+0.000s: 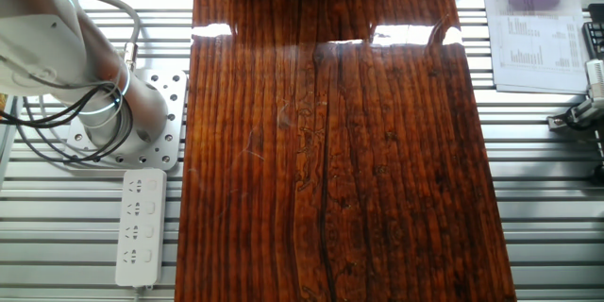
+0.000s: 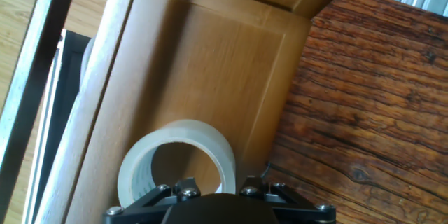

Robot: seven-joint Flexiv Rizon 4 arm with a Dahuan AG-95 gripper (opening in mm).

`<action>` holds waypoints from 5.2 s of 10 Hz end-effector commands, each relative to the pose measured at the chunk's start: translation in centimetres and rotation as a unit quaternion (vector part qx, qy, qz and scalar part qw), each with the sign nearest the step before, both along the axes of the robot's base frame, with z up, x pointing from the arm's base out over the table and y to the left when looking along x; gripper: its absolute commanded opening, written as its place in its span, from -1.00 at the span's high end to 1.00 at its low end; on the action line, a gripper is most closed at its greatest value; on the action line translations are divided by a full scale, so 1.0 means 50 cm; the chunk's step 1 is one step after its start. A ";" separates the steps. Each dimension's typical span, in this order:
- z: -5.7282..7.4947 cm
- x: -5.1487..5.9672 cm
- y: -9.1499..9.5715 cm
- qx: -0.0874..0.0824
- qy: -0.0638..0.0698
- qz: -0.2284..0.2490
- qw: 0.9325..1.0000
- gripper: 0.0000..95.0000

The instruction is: Take the object down from the shelf

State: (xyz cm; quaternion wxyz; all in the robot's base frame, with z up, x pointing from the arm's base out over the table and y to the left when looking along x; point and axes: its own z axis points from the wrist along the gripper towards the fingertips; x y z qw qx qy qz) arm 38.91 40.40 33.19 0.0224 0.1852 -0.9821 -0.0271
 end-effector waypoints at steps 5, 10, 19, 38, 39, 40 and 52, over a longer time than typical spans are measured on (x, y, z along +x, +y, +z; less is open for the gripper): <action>-0.027 0.005 -0.006 0.001 -0.001 -0.001 1.000 0.20; -0.039 0.007 -0.003 -0.001 0.000 -0.006 1.000 0.20; -0.048 0.008 -0.005 -0.002 -0.002 -0.013 1.000 0.60; 0.023 0.093 -0.219 -0.012 -0.004 0.042 0.999 1.00; 0.023 0.093 -0.219 -0.008 -0.009 0.027 1.000 1.00; 0.023 0.093 -0.219 -0.008 -0.002 0.015 1.000 1.00; -0.055 0.121 -0.378 -0.049 -0.002 -0.006 0.999 1.00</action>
